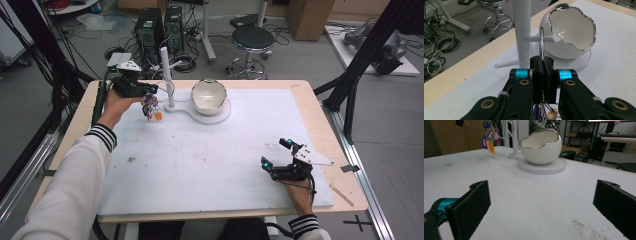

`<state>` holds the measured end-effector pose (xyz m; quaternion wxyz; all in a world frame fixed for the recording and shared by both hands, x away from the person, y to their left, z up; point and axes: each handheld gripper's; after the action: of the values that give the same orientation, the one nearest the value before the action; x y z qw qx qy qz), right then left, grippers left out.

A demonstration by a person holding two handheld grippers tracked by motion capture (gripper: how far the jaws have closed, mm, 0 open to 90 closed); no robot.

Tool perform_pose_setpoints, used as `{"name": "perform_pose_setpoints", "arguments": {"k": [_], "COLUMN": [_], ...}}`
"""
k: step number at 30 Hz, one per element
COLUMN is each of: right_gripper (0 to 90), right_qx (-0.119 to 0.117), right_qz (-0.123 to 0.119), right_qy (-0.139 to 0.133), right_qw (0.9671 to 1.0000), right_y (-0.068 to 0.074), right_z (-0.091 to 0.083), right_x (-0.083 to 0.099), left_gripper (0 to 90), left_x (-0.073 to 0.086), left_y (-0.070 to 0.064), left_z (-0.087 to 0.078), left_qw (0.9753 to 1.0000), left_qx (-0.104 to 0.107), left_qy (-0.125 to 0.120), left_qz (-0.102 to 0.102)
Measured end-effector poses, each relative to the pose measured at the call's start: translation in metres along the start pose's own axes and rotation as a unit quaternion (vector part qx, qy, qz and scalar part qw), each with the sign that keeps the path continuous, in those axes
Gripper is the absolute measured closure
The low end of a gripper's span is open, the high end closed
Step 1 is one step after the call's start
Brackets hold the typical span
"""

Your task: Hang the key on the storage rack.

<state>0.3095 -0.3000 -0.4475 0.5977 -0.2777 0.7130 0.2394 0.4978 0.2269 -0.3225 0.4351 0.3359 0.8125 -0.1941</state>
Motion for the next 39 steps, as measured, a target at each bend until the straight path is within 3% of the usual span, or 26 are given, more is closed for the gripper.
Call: {"name": "perform_pose_setpoints", "arguments": {"k": [6,11,17,18,21,23,27,30,33,37,39], "right_gripper": [0.8,0.8,0.8,0.8,0.8,0.8,0.8,0.8,0.8,0.8,0.8], "right_qx": [0.002,0.004,0.003,0.004,0.003,0.003,0.008,0.007,0.009,0.008,0.012], "right_qz": [-0.01,-0.002,0.0,0.0,0.0,0.005,0.008,0.01,0.01,0.012,0.014], "right_qy": [0.001,0.001,0.001,0.001,0.0,0.003,0.003,0.002,0.0,0.006,0.007], "right_qw": [0.9999,1.0,1.0,1.0,1.0,1.0,0.9999,0.9999,0.9999,0.9999,0.9998], "right_y": [0.002,0.001,0.0,0.0,0.0,0.0,0.0,0.0,-0.002,-0.001,-0.001], "right_z": [0.001,0.0,0.0,0.0,0.001,0.0,0.0,0.001,0.001,0.001,0.001], "right_x": [0.0,0.0,0.0,0.0,0.0,0.0,0.0,0.0,0.0,0.0,0.0], "left_gripper": [87.0,86.9,85.6,80.9,70.6,63.4,47.7,36.9,22.6,9.2,3.9], "left_x": [0.003,0.003,0.003,0.003,0.003,0.003,0.009,0.013,0.022,0.031,0.039], "left_y": [0.004,0.004,0.003,0.003,0.001,0.001,-0.002,-0.004,-0.007,-0.012,-0.017], "left_z": [0.001,0.003,0.004,0.004,-0.004,-0.007,-0.03,-0.042,-0.065,-0.079,-0.085], "left_qw": [1.0,1.0,0.9999,0.9999,0.9995,0.9993,0.9972,0.996,0.9926,0.9908,0.9901], "left_qx": [0.001,-0.002,0.001,0.001,-0.024,-0.029,-0.046,-0.045,-0.043,-0.053,-0.047], "left_qy": [0.009,0.009,0.01,0.01,-0.019,-0.02,-0.058,-0.077,-0.112,-0.125,-0.132], "left_qz": [-0.001,0.001,-0.012,-0.012,-0.01,-0.008,-0.008,-0.008,-0.017,-0.007,-0.008]}}
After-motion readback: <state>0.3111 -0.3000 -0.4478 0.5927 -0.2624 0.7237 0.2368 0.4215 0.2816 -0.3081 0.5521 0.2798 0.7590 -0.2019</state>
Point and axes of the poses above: each handheld gripper's, and its own axes: z roughly forward along the jaws, x roughly out of its underside, y roughly to its left, and after that the axes turned 1 degree about y, right-handed
